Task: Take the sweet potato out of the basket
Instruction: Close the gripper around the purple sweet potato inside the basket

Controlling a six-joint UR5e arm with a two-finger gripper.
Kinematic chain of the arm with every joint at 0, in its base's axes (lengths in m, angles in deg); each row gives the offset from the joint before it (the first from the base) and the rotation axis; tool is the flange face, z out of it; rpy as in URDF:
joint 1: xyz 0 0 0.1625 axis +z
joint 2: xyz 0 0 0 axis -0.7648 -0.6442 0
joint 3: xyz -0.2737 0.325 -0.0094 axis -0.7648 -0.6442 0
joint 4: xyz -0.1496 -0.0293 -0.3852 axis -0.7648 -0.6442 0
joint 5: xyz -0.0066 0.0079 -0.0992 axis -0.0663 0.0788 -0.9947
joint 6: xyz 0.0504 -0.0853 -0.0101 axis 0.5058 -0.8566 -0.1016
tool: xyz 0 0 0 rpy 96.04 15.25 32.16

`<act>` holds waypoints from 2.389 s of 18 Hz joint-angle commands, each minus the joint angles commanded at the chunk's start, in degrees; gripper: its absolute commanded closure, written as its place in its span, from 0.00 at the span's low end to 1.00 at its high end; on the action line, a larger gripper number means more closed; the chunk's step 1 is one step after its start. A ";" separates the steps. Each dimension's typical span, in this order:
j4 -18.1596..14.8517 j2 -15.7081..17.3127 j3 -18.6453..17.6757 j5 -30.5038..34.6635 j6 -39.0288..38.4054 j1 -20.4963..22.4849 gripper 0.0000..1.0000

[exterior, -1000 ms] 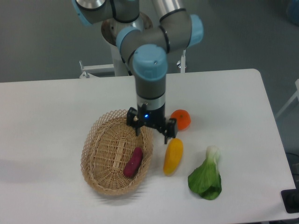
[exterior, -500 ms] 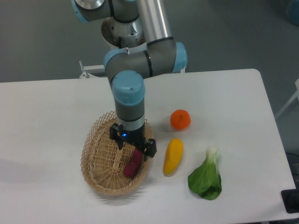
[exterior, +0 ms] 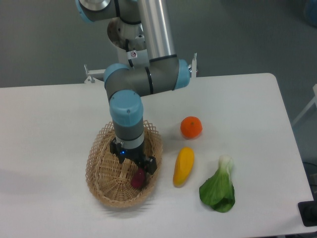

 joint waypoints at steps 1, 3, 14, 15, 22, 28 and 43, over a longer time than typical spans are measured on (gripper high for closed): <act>0.00 -0.17 0.09 0.00 0.00 0.00 0.00; -0.09 -0.79 0.09 0.09 0.09 0.00 0.00; 0.00 -1.76 1.05 0.26 0.18 0.00 0.11; 0.00 -1.84 1.06 0.26 0.18 0.00 0.11; -0.09 -2.20 1.58 0.26 0.18 0.00 0.21; -0.09 -2.20 1.85 0.88 1.14 0.00 0.39; -0.26 0.26 2.02 0.88 1.32 0.09 0.60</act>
